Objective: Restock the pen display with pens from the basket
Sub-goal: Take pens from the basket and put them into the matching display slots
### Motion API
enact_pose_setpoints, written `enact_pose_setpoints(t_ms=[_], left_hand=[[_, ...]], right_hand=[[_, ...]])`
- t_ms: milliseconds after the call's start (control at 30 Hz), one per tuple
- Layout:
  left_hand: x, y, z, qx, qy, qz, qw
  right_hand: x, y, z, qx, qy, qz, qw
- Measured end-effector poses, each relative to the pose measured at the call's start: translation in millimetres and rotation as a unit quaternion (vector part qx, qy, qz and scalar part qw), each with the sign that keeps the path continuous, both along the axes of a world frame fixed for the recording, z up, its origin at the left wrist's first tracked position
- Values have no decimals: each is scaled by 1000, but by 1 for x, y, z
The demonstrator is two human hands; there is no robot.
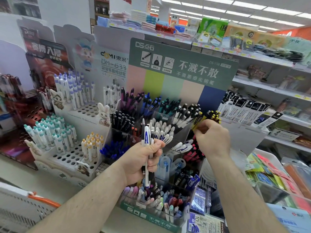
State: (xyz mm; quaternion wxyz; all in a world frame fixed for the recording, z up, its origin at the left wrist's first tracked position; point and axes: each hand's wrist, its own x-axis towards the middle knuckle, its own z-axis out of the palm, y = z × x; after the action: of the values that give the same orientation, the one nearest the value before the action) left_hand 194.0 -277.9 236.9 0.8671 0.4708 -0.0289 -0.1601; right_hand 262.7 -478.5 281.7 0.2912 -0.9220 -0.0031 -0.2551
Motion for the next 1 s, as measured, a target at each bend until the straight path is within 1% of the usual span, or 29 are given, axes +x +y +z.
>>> enact_pose_setpoints(t_ms=[133, 200, 300, 400, 467, 500, 533, 567, 600, 633, 667, 700, 733, 767, 833, 933, 1000], left_hand=[[-1, 1, -1, 14, -10, -27, 999], [-2, -1, -1, 19, -12, -40, 999], [-3, -2, -2, 16, -10, -49, 999], [-2, -2, -2, 17, -10, -56, 998], [-3, -2, 0, 20, -11, -63, 998], [-3, -2, 0, 21, -12, -65, 998], [-4, -2, 1, 22, -12, -67, 997], [-4, -2, 1, 21, -10, -68, 997], [-4, -1, 1, 18, -8, -71, 997], [-4, 0, 0, 14, -8, -77, 997], [-5, 0, -1, 10, -10, -86, 996], [-5, 1, -1, 8, -13, -95, 995], [-5, 1, -2, 12, -16, -103, 995], [-5, 1, -3, 23, -18, -109, 994], [-7, 1, -4, 38, -21, -121, 992], [-9, 7, -3, 28, -1, -119, 992], [-10, 12, -3, 25, 26, -105, 994]], right_hand=[[5, 7, 9, -69, 50, -19, 996], [4, 10, 10, -87, 69, -21, 994], [3, 14, 11, -121, 129, -21, 984], [6, 16, 18, -133, 182, -8, 974], [6, 18, 23, -149, 190, -13, 970], [4, 18, 25, -149, 170, -19, 974], [-2, 20, 28, -131, 136, -19, 982], [-9, 23, 31, -92, 100, -2, 991], [-19, 27, 34, -36, 77, 39, 996], [-30, 33, 36, 28, 84, 99, 991], [-40, 40, 37, 86, 125, 166, 974], [-48, 47, 35, 131, 182, 224, 948], [-52, 51, 30, 162, 232, 263, 922], [-53, 53, 24, 181, 257, 282, 907], [-51, 54, 14, 201, 251, 283, 904], [-52, 51, 12, 224, 211, 265, 914], [-51, 48, 16, 278, 181, 241, 912]])
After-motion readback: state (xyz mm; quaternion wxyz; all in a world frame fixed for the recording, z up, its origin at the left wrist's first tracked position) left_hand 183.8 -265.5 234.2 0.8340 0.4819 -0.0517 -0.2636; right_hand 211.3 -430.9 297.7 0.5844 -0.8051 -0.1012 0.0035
